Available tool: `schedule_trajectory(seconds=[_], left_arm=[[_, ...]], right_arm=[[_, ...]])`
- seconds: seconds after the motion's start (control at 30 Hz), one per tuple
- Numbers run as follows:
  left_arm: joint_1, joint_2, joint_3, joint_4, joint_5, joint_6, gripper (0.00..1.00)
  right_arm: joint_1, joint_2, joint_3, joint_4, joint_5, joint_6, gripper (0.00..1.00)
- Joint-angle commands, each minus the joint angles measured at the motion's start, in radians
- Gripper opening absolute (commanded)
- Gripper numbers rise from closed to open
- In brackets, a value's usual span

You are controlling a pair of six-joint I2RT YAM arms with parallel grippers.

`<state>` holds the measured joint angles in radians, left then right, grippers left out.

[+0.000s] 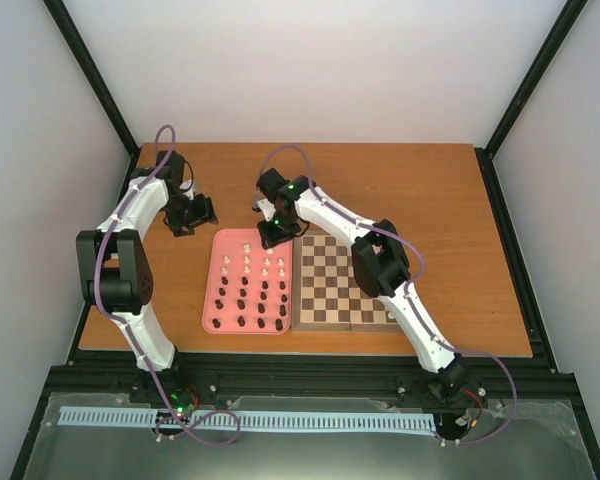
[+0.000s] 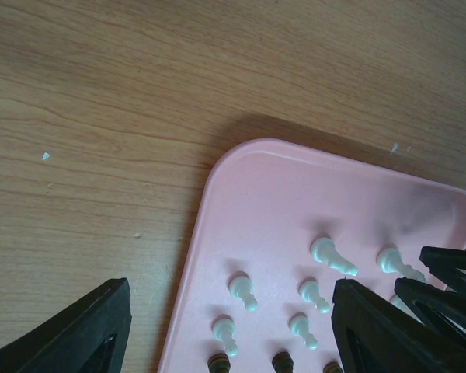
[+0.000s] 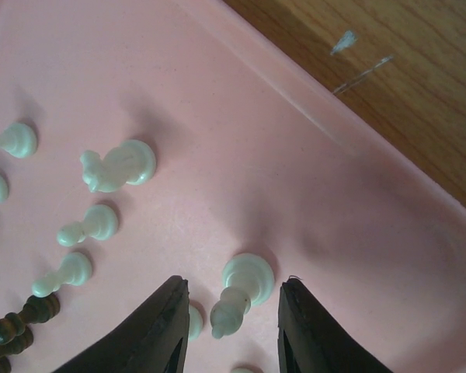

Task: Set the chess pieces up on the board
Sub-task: Pick up the chess piece from the storage box.

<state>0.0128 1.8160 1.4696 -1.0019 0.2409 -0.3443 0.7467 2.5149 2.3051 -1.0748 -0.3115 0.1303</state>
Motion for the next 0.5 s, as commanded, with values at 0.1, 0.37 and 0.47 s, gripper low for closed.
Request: schedule_trajectory(seconds=[0.1, 0.37, 0.47], left_arm=[[-0.002, -0.023, 0.001, 0.014, 0.016, -0.009, 0.8], [-0.003, -0.018, 0.003, 0.015, 0.022, -0.01, 0.8], [-0.004, -0.015, 0.005, 0.015, 0.022, -0.011, 0.8]], right_arm=[[0.011, 0.028, 0.032, -0.021, -0.001, -0.008, 0.23], [0.011, -0.007, 0.034, -0.03, 0.044, -0.009, 0.03], [0.01, -0.066, 0.026, -0.019, 0.1, -0.011, 0.03]])
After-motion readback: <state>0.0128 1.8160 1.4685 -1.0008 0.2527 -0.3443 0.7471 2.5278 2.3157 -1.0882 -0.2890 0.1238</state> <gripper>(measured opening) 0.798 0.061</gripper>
